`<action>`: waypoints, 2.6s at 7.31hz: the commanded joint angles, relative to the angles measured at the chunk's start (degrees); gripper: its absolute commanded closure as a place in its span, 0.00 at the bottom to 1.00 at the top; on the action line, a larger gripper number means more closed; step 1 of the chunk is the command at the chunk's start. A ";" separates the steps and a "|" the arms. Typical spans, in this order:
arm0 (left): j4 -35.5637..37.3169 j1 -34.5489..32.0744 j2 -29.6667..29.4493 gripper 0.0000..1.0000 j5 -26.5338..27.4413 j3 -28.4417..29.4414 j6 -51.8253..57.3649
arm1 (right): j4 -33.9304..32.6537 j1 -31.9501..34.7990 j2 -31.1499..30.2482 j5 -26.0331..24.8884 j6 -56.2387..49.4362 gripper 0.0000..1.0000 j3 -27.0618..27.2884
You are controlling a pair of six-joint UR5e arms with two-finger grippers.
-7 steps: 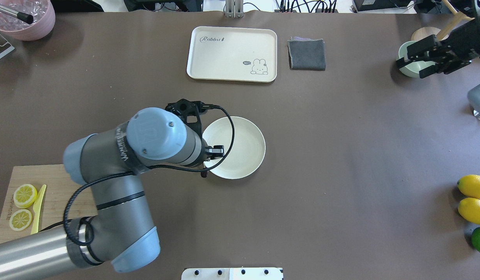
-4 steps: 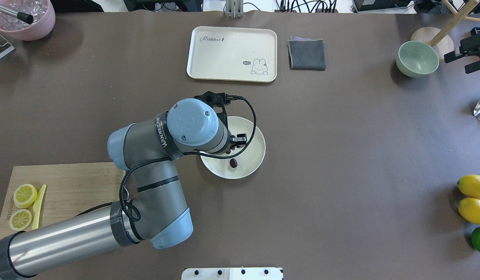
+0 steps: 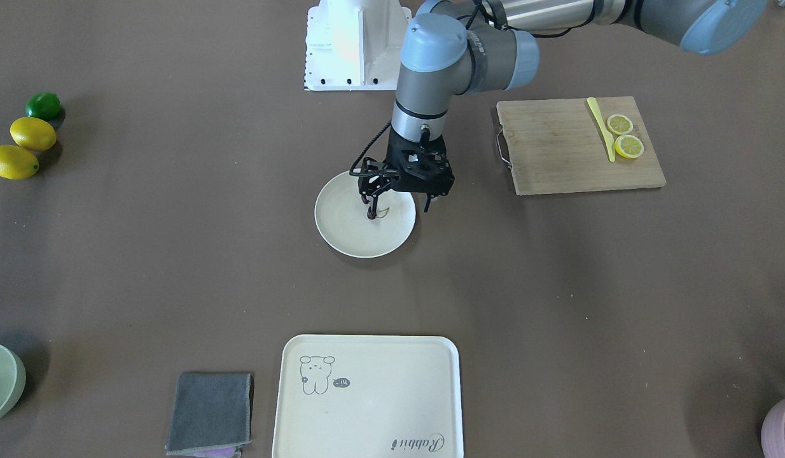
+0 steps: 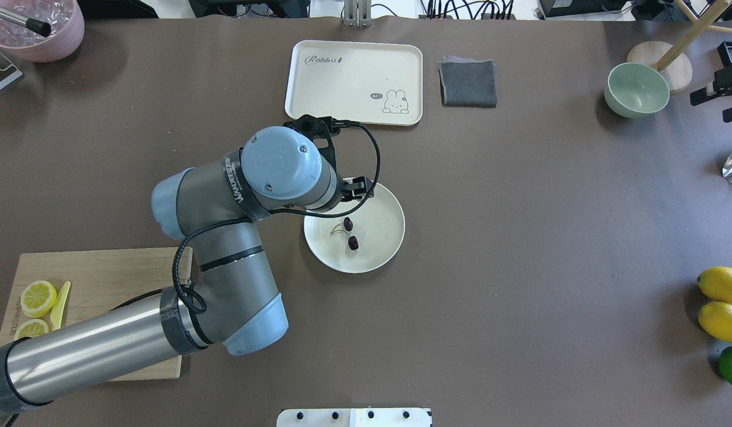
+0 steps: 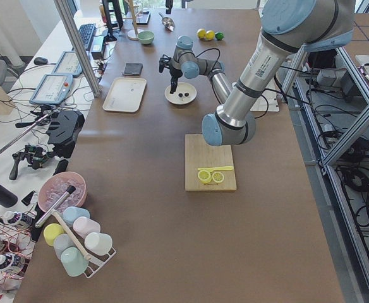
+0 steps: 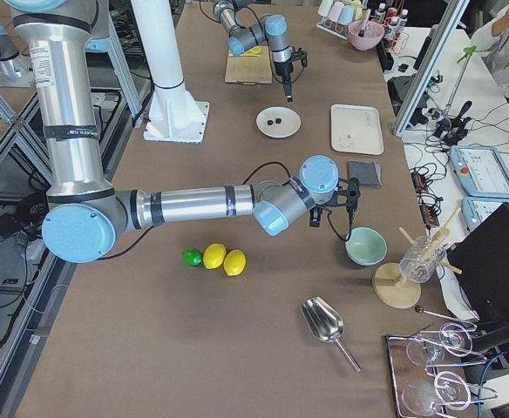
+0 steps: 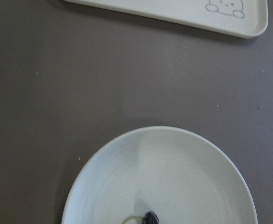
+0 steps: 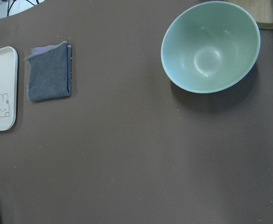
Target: Place red cherry on plate
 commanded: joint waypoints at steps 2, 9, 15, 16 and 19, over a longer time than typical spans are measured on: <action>8.09 -21.02 8.64 0.03 -17.80 -2.45 33.75 | -0.54 -2.06 -2.48 -4.47 -1.65 0.00 0.34; 8.63 -41.40 34.76 0.03 -29.71 -4.93 59.02 | -17.77 3.82 -6.34 -11.61 -28.28 0.00 0.60; 8.73 -45.07 39.59 0.02 -31.73 -4.91 59.63 | -17.77 4.00 -7.93 -12.85 -29.08 0.00 0.78; 8.73 -46.65 40.65 0.02 -32.69 -4.74 59.63 | -17.68 4.00 -8.11 -12.76 -29.08 0.00 0.87; 8.29 -50.60 41.98 0.02 -34.10 -1.41 68.37 | -17.59 4.53 -8.72 -12.23 -29.08 0.00 1.04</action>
